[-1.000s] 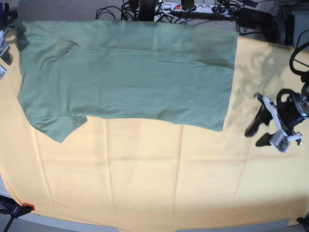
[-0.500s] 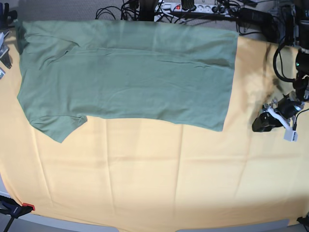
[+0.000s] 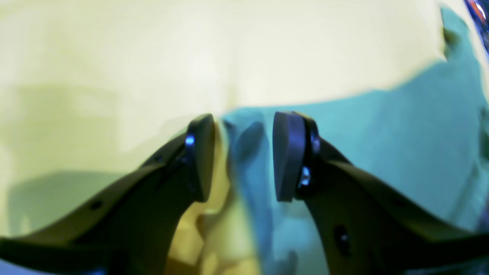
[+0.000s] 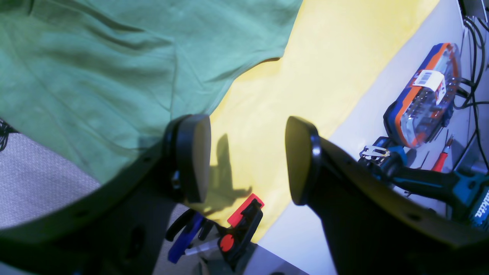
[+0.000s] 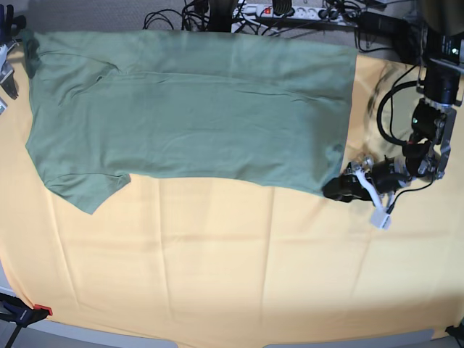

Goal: Fold the T-shirt properly
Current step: 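Release the shirt and move both grippers to the hem side, then grasp the shirt's hem edge with both grippers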

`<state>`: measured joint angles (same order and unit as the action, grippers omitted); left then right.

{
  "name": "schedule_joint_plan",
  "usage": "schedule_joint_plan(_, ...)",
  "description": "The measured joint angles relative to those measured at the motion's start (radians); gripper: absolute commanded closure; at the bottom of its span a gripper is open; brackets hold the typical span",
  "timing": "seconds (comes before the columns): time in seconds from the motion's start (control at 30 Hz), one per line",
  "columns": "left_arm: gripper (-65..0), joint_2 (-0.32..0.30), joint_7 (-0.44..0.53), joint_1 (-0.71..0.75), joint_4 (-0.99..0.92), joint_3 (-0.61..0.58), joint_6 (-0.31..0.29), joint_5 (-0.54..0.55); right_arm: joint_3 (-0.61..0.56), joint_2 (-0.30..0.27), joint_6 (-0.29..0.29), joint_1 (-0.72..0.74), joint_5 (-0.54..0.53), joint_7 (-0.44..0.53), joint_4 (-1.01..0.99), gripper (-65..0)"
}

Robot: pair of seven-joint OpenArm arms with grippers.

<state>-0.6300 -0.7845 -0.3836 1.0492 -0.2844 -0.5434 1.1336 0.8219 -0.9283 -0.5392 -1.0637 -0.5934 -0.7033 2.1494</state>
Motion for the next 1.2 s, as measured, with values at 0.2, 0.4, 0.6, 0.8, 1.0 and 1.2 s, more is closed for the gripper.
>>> schedule_joint_plan(0.2, -26.5, 0.029, -0.154, -0.013, 0.000, -0.010, -0.108, 0.140, 0.000, 0.001, 0.009, 0.000, 0.009, 0.015, 0.000, -33.5)
schedule_joint_plan(0.4, -25.1, 0.029, -0.107, -0.009, -0.003, -0.010, -0.130, 0.138, 0.000, 0.018, 0.055, 0.000, 0.010, 0.073, 0.000, -33.5)
schedule_joint_plan(0.6, -9.5, 0.029, -0.068, -0.007, -0.004, -0.011, -0.125, 0.082, 0.000, 0.142, 0.122, 0.182, 0.009, 0.112, -0.001, -33.4)
schedule_joint_plan(0.8, 0.0, 0.032, -0.025, -0.003, -0.004, -0.011, -0.131, 0.020, -0.013, 0.295, 0.138, 0.389, -0.023, 0.117, -0.117, -33.4)
schedule_joint_plan(1.0, 0.0, 0.032, -0.016, -0.005, -0.004, -0.011, -0.131, 0.010, -0.132, 0.347, 0.068, 0.631, -0.093, 0.114, -0.418, -33.4)
schedule_joint_plan(1.2, 0.0, 0.032, -0.012, -0.005, -0.004, -0.011, -0.131, -0.001, -0.283, 0.352, 0.043, 0.914, -0.160, 0.046, -0.713, -33.4)
